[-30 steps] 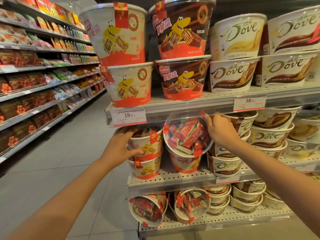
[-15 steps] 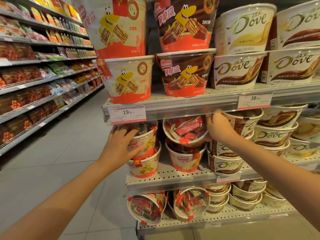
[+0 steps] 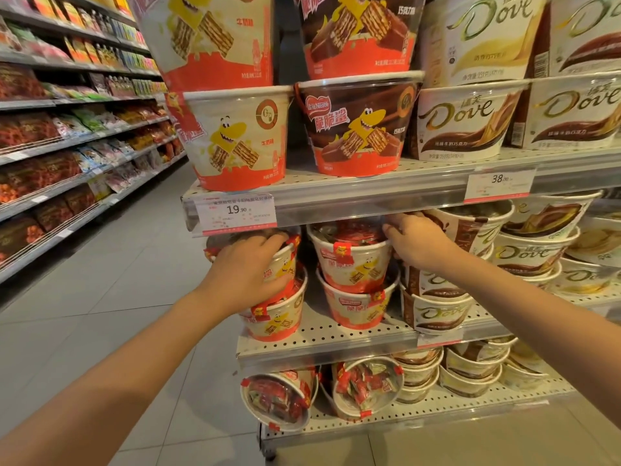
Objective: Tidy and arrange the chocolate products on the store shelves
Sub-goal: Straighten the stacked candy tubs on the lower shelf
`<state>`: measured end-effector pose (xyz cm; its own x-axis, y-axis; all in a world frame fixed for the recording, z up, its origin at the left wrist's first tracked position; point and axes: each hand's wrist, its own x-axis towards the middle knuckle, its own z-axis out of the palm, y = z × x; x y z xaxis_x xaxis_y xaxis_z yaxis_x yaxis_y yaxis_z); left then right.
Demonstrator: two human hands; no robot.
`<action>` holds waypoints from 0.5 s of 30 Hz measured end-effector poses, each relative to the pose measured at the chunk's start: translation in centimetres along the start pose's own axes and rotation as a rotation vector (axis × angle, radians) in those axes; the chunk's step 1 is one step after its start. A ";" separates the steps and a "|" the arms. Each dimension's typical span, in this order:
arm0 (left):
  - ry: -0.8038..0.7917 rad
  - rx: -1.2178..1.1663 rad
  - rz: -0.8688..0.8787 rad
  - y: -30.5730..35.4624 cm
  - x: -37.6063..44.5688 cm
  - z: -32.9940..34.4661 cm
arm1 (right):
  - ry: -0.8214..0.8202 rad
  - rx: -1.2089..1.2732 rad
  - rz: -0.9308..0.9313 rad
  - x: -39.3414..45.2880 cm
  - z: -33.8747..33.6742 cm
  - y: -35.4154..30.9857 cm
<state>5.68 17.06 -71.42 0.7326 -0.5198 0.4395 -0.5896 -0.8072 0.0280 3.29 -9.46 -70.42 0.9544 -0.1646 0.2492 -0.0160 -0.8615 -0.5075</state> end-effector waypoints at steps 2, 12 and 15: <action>-0.030 0.000 -0.007 0.2 0.5 0.0 | 0.200 -0.299 -0.172 -1.0 0.2 0.2; -0.197 -0.061 -0.053 -1.6 0.2 -0.6 | -0.100 -0.417 -0.493 -0.2 0.6 1.0; -0.215 -0.151 -0.036 -2.2 0.0 -0.5 | -0.090 -0.418 -0.509 0.3 0.5 1.2</action>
<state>6.84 18.93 -71.03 0.7998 -0.5523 0.2351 -0.5943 -0.7836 0.1810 3.74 -10.27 -71.39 0.8942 0.3370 0.2945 0.3461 -0.9379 0.0226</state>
